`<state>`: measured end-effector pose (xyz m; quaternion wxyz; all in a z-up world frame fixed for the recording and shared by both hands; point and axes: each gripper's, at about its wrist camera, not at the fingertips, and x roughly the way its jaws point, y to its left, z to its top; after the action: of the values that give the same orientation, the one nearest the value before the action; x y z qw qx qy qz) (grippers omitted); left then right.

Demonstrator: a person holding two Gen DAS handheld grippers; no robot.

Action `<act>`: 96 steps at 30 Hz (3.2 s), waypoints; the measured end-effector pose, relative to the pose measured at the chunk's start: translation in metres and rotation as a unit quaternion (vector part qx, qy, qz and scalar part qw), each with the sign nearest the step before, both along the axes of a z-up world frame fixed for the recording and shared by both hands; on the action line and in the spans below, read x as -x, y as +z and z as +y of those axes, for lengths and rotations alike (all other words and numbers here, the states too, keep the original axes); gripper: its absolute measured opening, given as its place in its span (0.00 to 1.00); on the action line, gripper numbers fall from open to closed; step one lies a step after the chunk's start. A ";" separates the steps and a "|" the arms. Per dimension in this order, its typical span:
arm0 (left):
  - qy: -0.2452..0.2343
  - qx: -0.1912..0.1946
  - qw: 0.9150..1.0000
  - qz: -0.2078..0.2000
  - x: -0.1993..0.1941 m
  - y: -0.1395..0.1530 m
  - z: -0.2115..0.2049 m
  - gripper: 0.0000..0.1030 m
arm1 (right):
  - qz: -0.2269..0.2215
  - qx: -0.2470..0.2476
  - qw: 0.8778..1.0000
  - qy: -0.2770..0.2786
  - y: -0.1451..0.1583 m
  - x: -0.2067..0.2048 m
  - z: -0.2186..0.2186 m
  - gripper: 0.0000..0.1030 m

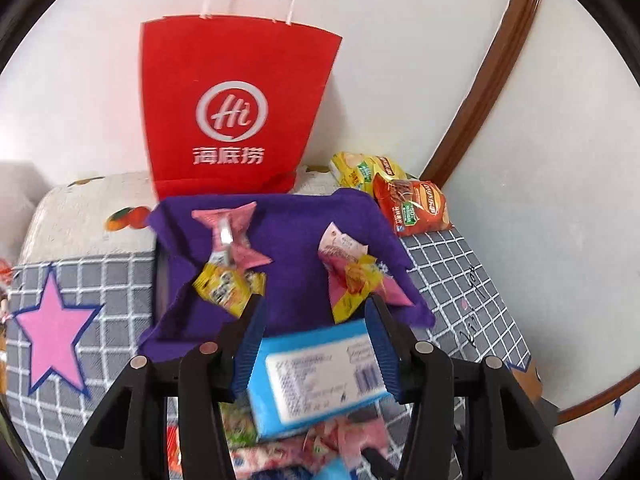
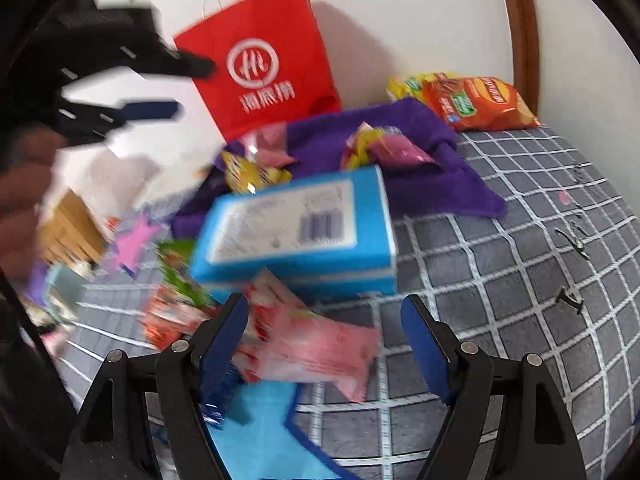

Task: Organize snacks
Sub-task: 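Move both tools back toward the loose snacks beside the tissue box, then grasp the green chip bag with left tool while right tool grasps pink candy packet, then carry the green bag with left tool while right tool carries pink packet to towel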

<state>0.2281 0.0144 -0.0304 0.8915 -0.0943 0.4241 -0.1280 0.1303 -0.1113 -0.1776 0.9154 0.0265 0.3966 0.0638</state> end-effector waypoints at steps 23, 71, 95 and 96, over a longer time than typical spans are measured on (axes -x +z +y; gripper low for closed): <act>0.056 -0.062 0.996 0.026 0.085 -0.022 0.030 0.48 | 0.022 -0.033 0.999 0.011 -0.031 0.015 -0.021 0.37; 0.020 -0.023 0.995 0.099 0.044 -0.131 0.051 0.48 | 0.000 0.038 0.999 -0.015 -0.042 0.008 -0.044 0.25; 0.025 -0.015 0.997 0.076 0.047 -0.124 0.060 0.39 | -0.004 0.056 0.998 -0.007 -0.044 0.008 -0.036 0.29; 0.027 -0.015 0.997 0.071 0.051 -0.118 0.062 0.39 | -0.004 0.051 0.999 -0.008 -0.044 0.008 -0.038 0.27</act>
<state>0.1771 0.0760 -0.1489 0.8638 -0.1013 0.4851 -0.0908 0.1225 -0.1491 -0.2212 0.9177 -0.0174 0.3952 0.0364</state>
